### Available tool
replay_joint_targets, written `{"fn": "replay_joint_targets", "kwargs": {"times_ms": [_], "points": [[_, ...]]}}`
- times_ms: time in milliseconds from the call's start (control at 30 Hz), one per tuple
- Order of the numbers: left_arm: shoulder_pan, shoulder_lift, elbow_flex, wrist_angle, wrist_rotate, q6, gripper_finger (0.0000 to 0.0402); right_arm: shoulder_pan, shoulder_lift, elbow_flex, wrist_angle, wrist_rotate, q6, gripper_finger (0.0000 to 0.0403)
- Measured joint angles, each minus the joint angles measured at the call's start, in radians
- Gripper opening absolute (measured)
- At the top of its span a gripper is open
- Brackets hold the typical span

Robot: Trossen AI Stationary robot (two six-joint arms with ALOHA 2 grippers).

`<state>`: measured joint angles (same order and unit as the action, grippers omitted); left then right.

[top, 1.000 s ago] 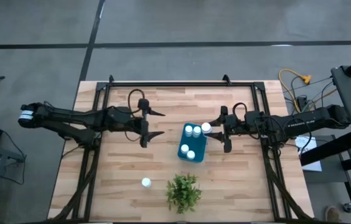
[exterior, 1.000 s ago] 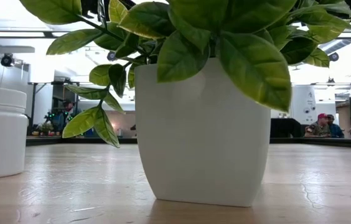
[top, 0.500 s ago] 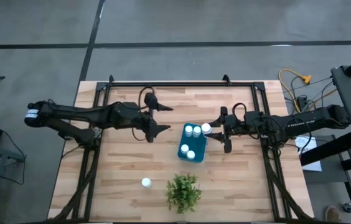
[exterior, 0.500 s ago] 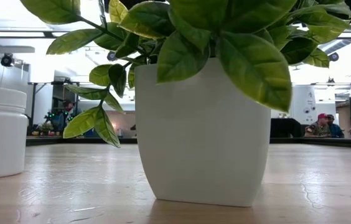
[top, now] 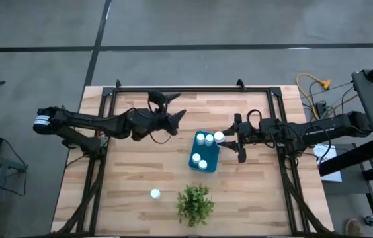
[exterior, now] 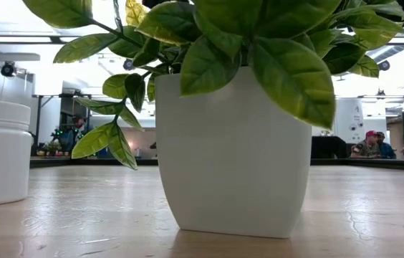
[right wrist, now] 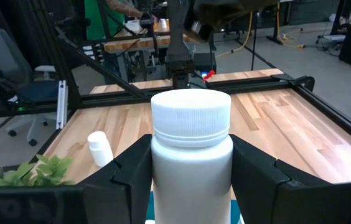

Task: Pick and place pill bottles into a basket
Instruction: Put the white pill bottle into the blue bin

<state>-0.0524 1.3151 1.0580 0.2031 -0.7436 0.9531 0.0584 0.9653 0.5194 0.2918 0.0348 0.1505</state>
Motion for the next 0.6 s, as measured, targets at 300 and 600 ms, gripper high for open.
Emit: {"fn": "replay_joint_targets", "kwargs": {"times_ms": [300, 600], "points": [[-0.002, 0.04, -0.001, 0.159, 0.107, 0.051, 0.0343, -0.001, 0.0, 0.0, 0.0, -0.016, -0.005, 0.0164], [-0.015, 0.039, -0.001, 0.218, 0.321, 0.062, 0.0343, 0.001, 0.0, 0.0, -0.004, -0.043, 0.003, 0.0164]]}}
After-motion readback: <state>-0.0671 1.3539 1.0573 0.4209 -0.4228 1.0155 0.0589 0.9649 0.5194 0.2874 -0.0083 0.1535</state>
